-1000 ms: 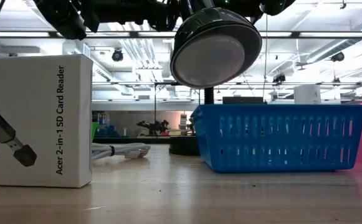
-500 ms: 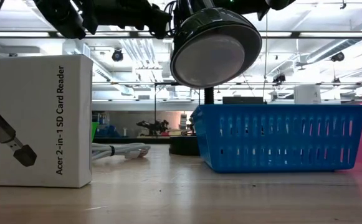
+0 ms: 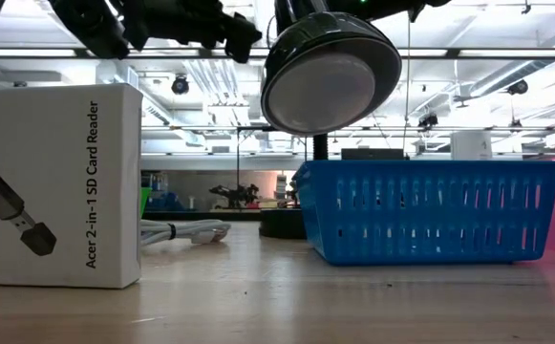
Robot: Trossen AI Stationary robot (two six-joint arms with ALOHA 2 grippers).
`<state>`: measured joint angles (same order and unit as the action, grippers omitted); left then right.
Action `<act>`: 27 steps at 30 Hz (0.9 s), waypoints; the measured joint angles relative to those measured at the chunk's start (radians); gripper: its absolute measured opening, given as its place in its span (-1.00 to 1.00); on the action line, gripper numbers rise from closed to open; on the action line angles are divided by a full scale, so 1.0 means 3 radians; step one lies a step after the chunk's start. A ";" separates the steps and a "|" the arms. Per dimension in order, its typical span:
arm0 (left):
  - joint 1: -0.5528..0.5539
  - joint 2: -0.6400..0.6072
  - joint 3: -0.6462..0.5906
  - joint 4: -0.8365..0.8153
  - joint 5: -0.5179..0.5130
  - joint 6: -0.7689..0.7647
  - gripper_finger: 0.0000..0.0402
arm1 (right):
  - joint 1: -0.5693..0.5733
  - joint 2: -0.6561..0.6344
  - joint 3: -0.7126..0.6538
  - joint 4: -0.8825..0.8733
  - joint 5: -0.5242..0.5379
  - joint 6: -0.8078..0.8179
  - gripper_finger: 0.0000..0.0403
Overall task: Pick and place items into bin
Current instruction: Put the black charger cable into the pink bin
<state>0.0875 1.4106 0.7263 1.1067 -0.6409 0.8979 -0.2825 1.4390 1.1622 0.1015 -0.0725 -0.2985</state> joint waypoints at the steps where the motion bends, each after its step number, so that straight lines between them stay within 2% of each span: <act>1: -0.0014 -0.0007 -0.0003 -0.0004 -0.0014 0.0000 -0.15 | 0.0000 -0.0029 0.0000 -0.0060 0.0062 0.0009 -0.92; 5: -0.0062 -0.0073 -0.0072 -0.0125 -0.0072 -0.0015 -0.14 | 0.0000 -0.0188 0.0001 -0.0341 0.0275 0.0140 -0.92; 12: -0.0175 -0.0411 -0.0316 -0.0297 -0.0018 -0.0285 -0.14 | 0.0020 -0.0467 -0.0041 -0.0797 0.0256 0.0439 -0.92; 19: -0.0184 -0.1086 -0.0617 -0.1126 0.0736 -0.0943 -0.14 | 0.0108 -0.0751 -0.0301 -0.0972 0.0247 0.0680 -0.92; 23: -0.0185 -0.1390 -0.0691 -0.1406 0.0811 -0.1056 -0.14 | 0.0147 -0.0987 -0.0449 -0.1105 0.0312 0.0856 -0.91; 27: -0.0183 -0.1581 -0.0819 -0.1425 0.0809 -0.1056 -0.14 | 0.0239 -0.1250 -0.0582 -0.1324 0.0644 0.0964 -0.91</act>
<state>0.0326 0.9364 0.4806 0.6792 -0.3981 0.5811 -0.2109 1.0641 0.9876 -0.2956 0.1206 -0.0092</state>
